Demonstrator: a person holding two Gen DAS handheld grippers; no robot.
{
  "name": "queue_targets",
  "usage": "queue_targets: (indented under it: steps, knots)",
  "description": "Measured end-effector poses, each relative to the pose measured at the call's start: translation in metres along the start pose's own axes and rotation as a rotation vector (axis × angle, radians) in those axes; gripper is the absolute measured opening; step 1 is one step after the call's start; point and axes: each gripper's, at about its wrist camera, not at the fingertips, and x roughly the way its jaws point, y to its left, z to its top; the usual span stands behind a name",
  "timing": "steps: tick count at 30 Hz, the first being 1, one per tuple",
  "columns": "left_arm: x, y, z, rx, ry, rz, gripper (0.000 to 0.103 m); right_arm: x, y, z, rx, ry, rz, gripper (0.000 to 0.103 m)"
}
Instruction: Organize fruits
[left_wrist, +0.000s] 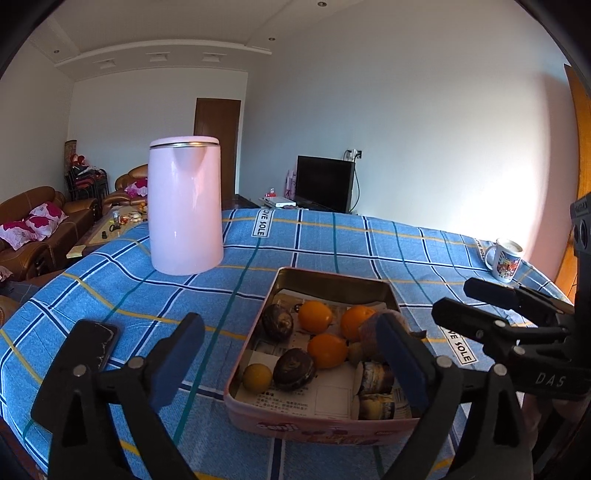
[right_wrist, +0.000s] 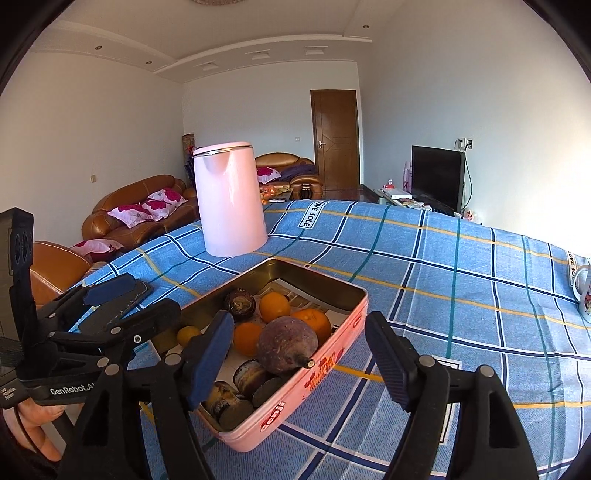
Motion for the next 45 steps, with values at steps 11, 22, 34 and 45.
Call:
queue_targets:
  steps: [11, 22, 34, 45]
  knots:
    - [-0.008, -0.012, -0.001, 0.013, -0.012, -0.014, 0.099, -0.033, -0.001, -0.002, 0.002, -0.062, -0.02, 0.075]
    - [-0.016, -0.026, 0.001, 0.037, -0.024, -0.029, 0.1, -0.058, -0.008, -0.005, 0.024, -0.111, -0.05, 0.082]
    - [-0.022, -0.032, 0.004, 0.054, -0.042, -0.026, 0.1, -0.065, -0.013, -0.007, 0.032, -0.128, -0.056, 0.083]
    - [-0.023, -0.033, 0.004, 0.056, -0.042, -0.025, 0.1, -0.066, -0.014, -0.01, 0.035, -0.124, -0.056, 0.083]
